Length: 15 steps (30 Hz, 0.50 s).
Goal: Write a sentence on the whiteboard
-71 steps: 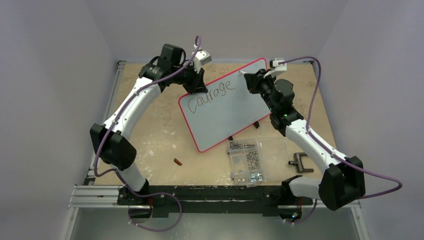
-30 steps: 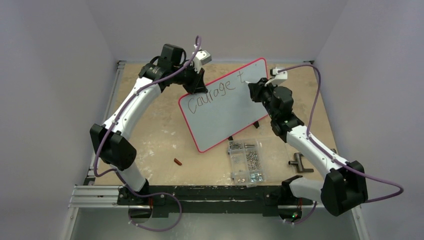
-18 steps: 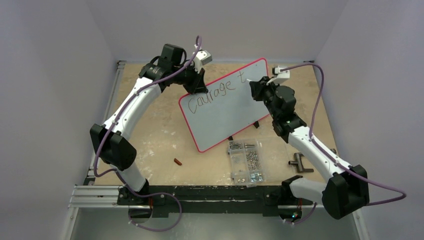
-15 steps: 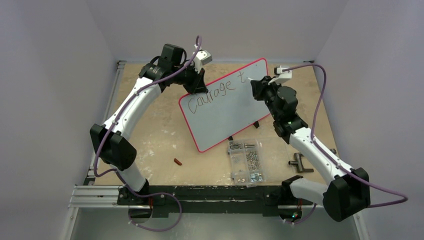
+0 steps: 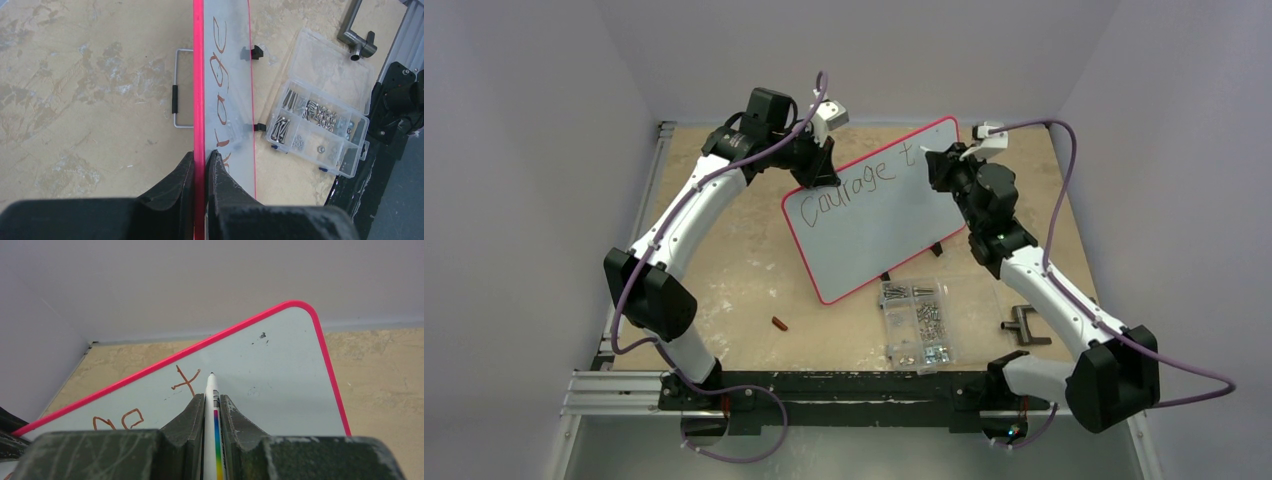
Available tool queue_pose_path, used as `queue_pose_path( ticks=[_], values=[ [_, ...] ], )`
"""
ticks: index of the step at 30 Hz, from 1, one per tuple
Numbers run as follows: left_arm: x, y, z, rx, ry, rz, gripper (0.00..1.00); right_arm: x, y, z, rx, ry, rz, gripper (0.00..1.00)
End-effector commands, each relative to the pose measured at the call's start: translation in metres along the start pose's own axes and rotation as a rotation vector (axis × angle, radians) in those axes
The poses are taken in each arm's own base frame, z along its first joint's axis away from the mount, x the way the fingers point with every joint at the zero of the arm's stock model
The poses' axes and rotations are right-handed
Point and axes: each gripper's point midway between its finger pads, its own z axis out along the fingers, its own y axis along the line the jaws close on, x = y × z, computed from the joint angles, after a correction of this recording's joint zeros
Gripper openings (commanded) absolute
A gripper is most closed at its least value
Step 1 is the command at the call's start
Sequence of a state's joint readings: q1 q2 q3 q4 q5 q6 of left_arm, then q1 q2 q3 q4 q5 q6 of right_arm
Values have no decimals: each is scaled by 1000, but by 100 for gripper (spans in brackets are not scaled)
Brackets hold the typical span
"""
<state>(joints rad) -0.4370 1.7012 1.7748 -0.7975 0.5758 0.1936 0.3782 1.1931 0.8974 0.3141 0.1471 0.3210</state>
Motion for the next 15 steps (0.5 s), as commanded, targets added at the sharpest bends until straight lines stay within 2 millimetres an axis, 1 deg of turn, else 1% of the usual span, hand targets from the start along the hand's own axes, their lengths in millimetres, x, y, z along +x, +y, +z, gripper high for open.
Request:
queue_pose_path(
  ticks=[1,7,15],
  values=[
    [16,2,-3,-40,78,58,0,-34,6,6,-6,-93,5,0],
    [16,2,-3,-41,80,60,0,-29,6,11,-6,-82,6,0],
    [17,1,-3,-41,81,60,0,-18,6,11,-19,-60,6,0]
  ],
)
